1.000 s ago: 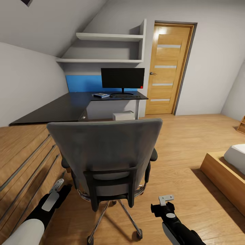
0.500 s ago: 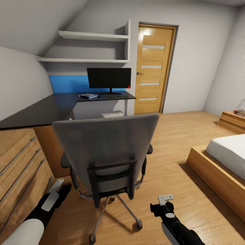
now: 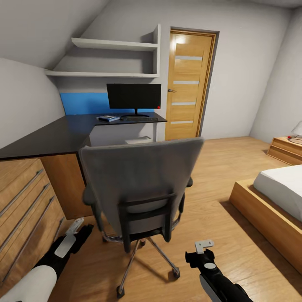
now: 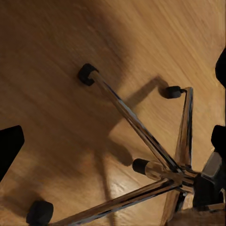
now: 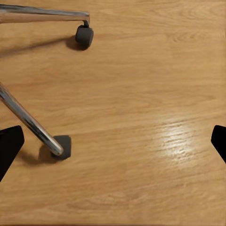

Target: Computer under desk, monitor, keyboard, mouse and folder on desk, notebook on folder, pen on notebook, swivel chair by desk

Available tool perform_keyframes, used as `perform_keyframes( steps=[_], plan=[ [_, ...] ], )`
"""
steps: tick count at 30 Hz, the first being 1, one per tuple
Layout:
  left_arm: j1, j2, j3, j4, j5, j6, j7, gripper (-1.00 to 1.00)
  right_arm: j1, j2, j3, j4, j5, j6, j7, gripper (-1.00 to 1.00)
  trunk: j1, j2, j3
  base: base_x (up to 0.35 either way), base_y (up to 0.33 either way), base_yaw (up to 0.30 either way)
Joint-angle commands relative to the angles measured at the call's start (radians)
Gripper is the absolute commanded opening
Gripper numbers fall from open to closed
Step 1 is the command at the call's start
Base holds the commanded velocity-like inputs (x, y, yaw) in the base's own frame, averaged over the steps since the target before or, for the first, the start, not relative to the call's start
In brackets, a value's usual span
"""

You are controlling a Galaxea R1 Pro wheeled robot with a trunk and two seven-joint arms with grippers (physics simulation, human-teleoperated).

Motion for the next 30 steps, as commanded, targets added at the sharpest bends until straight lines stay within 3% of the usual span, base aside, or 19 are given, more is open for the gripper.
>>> perform_keyframes(
  steps=[1,8,14,15,17,19,20,21,24,30],
  plan=[
    [0.024,0.001,0.0,-0.016,0.011,0.005,-0.001,1.0,0.0,-0.003,0.009,0.0,-0.007,0.004,-0.007,1.0,0.0,0.0,-0.001,0.0,0.0,0.0],
    [0.138,0.001,-0.001,-0.133,0.019,0.013,0.001,1.0,0.002,-0.002,0.017,0.012,-0.005,-0.001,-0.002,1.0,0.0,0.0,-0.001,0.0,0.0,0.0],
    [0.234,-0.012,-0.005,-0.249,0.022,0.014,0.06,1.0,0.002,-0.003,0.022,0.004,-0.008,-0.001,0.001,1.0,0.0,0.0,-0.001,0.0,0.0,0.0],
    [0.256,-0.021,-0.006,-0.282,0.021,0.013,0.082,1.0,0.002,-0.002,0.022,0.003,-0.008,-0.001,0.005,1.0,0.0,0.0,-0.001,0.0,0.0,0.0],
    [0.34,-0.095,-0.018,-0.426,0.008,0.01,0.187,1.0,0.001,0.004,0.021,-0.003,-0.007,-0.001,0.045,1.0,0.0,0.0,-0.001,-0.012,-0.004,0.0],
    [0.369,-0.131,-0.045,-0.485,-0.011,0.007,0.235,1.0,0.0,0.006,0.02,-0.013,-0.006,-0.001,0.069,1.0,0.0,0.0,-0.001,-0.074,-0.042,0.0],
    [0.369,-0.131,-0.045,-0.485,-0.011,0.007,0.235,1.0,0.0,0.006,0.02,-0.013,-0.006,-0.001,0.069,1.0,0.0,0.0,-0.001,-0.092,-0.057,0.0],
    [0.39,-0.157,-0.09,-0.529,-0.037,0.004,0.276,1.0,0.0,0.009,0.019,-0.024,-0.006,-0.002,0.086,1.0,0.0,0.0,-0.001,-0.152,-0.104,0.0],
    [0.409,-0.181,-0.16,-0.575,-0.062,-0.007,0.333,1.0,-0.003,0.011,0.019,-0.033,-0.006,-0.001,0.102,1.0,0.0,0.0,-0.001,-0.19,-0.133,0.0],
    [0.43,-0.202,-0.265,-0.625,-0.083,-0.066,0.415,1.0,-0.016,0.028,0.017,-0.042,-0.011,0.006,0.116,1.0,0.0,0.0,-0.001,-0.191,-0.127,0.0]
  ],
)
